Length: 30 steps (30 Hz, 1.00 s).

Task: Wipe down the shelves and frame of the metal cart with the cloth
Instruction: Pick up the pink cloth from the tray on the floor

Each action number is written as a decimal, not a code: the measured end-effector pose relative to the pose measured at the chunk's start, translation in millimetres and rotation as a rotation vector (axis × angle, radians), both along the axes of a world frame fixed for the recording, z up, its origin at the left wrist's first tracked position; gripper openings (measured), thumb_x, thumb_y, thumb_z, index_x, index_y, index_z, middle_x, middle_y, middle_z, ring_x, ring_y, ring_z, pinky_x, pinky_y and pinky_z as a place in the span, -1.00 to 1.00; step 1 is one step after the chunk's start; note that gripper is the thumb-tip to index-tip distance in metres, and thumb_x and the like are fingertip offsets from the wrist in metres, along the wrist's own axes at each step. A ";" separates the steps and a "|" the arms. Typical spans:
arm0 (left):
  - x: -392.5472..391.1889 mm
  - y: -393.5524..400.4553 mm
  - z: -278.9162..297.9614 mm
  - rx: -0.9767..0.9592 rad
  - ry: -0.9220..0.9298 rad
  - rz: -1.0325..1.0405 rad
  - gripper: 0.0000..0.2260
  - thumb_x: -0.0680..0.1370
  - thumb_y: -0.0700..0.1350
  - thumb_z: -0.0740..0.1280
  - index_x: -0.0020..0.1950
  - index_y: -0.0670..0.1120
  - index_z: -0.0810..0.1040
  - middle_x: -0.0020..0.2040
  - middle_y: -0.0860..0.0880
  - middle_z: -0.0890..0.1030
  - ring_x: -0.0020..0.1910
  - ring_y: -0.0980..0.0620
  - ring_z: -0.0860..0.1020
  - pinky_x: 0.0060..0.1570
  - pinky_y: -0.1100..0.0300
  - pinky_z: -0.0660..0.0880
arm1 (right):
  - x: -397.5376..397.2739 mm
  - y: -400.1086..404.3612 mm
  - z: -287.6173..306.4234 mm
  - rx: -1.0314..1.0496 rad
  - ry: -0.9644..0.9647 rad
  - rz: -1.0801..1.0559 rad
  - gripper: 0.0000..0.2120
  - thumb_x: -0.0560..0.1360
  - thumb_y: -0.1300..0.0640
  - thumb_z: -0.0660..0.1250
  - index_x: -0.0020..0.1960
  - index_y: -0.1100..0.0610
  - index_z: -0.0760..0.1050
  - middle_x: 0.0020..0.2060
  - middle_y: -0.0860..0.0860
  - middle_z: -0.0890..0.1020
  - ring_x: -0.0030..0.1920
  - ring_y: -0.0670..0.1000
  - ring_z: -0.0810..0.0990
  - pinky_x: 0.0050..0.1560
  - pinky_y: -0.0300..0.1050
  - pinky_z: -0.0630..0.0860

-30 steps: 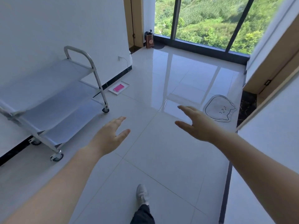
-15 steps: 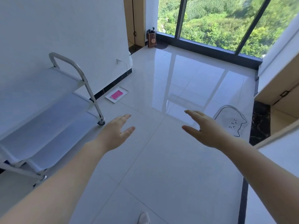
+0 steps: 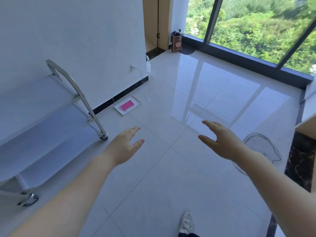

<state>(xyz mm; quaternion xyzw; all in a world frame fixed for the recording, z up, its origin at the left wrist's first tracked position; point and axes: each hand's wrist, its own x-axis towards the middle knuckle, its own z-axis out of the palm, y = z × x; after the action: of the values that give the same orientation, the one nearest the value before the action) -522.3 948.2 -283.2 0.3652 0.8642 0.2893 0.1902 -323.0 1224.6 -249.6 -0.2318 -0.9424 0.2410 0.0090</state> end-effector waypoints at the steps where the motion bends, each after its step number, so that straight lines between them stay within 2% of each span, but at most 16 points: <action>1: -2.5 12.4 0.4 -0.002 -0.014 0.024 -0.49 0.55 0.15 0.18 0.47 0.07 0.18 0.47 0.10 0.25 0.43 0.16 0.18 0.36 0.23 0.11 | -9.7 17.4 1.1 -0.013 -0.004 0.010 -0.39 0.48 -0.26 0.17 0.46 -0.07 0.18 0.41 -0.11 0.33 0.12 0.02 0.54 0.17 0.01 0.47; 3: -11.4 35.4 2.6 0.010 -0.022 0.078 -0.49 0.55 0.15 0.17 0.46 0.08 0.18 0.46 0.10 0.26 0.43 0.16 0.19 0.38 0.19 0.14 | -34.1 50.1 2.2 -0.026 0.007 0.054 -0.40 0.48 -0.26 0.17 0.45 -0.07 0.19 0.40 -0.11 0.34 0.14 0.02 0.53 0.16 0.02 0.48; 8: -40.5 77.9 5.9 0.051 -0.030 0.201 -0.50 0.55 0.15 0.18 0.46 0.06 0.20 0.45 0.11 0.28 0.41 0.17 0.21 0.34 0.23 0.14 | -109.2 107.1 8.2 -0.023 0.040 0.191 -0.41 0.49 -0.23 0.18 0.45 -0.04 0.20 0.41 -0.11 0.33 0.29 -0.03 0.42 0.21 -0.04 0.44; 12: -80.0 101.3 4.9 0.033 -0.050 0.279 -0.51 0.55 0.15 0.18 0.46 0.09 0.19 0.45 0.12 0.27 0.38 0.07 0.29 0.36 0.10 0.25 | -179.4 130.1 10.2 -0.021 0.052 0.279 -0.41 0.50 -0.22 0.19 0.45 -0.03 0.20 0.41 -0.11 0.33 0.29 -0.03 0.42 0.22 0.00 0.45; 17: -161.8 135.9 -4.9 0.028 -0.030 0.309 -0.51 0.55 0.14 0.18 0.45 0.10 0.20 0.44 0.11 0.29 0.36 0.05 0.32 0.34 0.10 0.27 | -276.7 149.8 0.3 -0.008 0.054 0.352 -0.42 0.51 -0.20 0.20 0.46 -0.03 0.19 0.41 -0.11 0.32 0.33 -0.06 0.39 0.24 -0.09 0.39; 21: -235.9 159.6 -10.1 0.016 -0.042 0.300 -0.51 0.55 0.13 0.18 0.46 0.09 0.19 0.45 0.09 0.28 0.41 0.11 0.24 0.32 0.20 0.18 | -348.6 164.5 -6.9 -0.016 0.012 0.374 -0.42 0.52 -0.19 0.19 0.47 -0.03 0.17 0.41 -0.11 0.31 0.32 -0.05 0.39 0.24 -0.12 0.36; 25: -310.3 176.9 -12.2 -0.038 -0.039 0.286 -0.52 0.56 0.10 0.19 0.46 0.07 0.20 0.45 0.06 0.28 0.42 0.08 0.23 0.37 0.13 0.19 | -409.3 183.8 -15.3 -0.016 -0.041 0.382 -0.42 0.52 -0.21 0.17 0.47 -0.06 0.14 0.42 -0.14 0.28 0.32 -0.05 0.39 0.26 -0.10 0.37; 30: -379.6 199.4 -17.3 -0.068 -0.033 0.293 -0.51 0.56 0.08 0.21 0.46 0.02 0.22 0.44 0.03 0.30 0.41 0.04 0.26 0.37 0.12 0.19 | -472.5 220.0 -27.8 -0.021 -0.084 0.374 -0.42 0.53 -0.21 0.17 0.47 -0.06 0.14 0.42 -0.14 0.28 0.31 -0.06 0.39 0.22 -0.17 0.34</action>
<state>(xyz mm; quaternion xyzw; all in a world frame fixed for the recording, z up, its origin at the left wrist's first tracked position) -901.9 1147.6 -300.6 0.2235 0.9144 0.2903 0.1724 -795.5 1444.6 -277.4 -0.0626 -0.9660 0.2386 -0.0775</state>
